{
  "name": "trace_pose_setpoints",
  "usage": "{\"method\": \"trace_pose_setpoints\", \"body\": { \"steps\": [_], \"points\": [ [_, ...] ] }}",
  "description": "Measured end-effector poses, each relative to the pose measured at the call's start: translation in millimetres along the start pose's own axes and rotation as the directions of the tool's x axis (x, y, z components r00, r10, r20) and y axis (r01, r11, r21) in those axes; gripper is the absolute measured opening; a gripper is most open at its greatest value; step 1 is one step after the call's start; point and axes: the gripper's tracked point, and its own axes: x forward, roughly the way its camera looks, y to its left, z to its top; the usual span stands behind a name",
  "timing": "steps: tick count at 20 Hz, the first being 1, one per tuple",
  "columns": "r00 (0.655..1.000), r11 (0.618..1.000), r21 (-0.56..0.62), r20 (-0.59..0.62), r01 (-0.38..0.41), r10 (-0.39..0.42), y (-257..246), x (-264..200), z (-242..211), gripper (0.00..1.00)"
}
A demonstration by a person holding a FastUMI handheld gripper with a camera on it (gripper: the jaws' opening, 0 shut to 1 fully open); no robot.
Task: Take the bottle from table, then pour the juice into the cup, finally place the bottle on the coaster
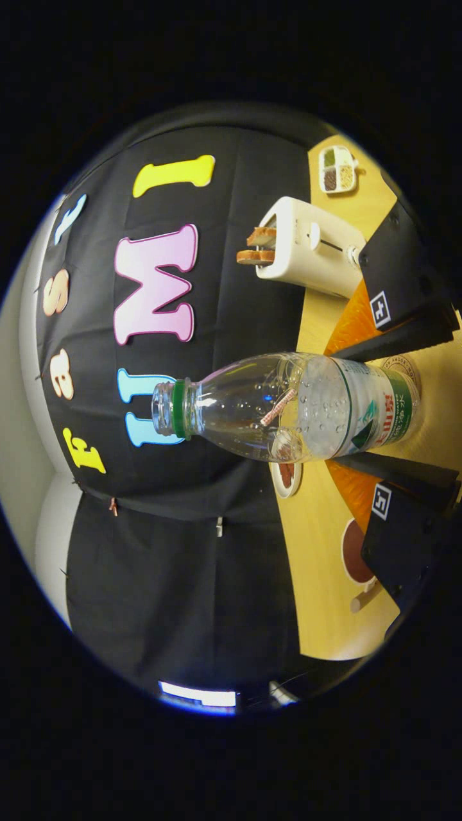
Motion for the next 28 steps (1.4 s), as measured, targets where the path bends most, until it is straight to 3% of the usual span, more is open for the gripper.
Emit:
{"method": "trace_pose_setpoints", "body": {
  "steps": [4,20,28],
  "points": [
    [0.999,0.999,0.044,0.021,-0.031,0.030,-11,12,7,0.72],
    [0.999,0.999,0.048,-0.038,0.022,-0.021,-36,45,-35,0.75],
    [0.998,0.999,0.053,-0.067,0.010,-0.007,-31,49,-48,0.78]
  ]
}}
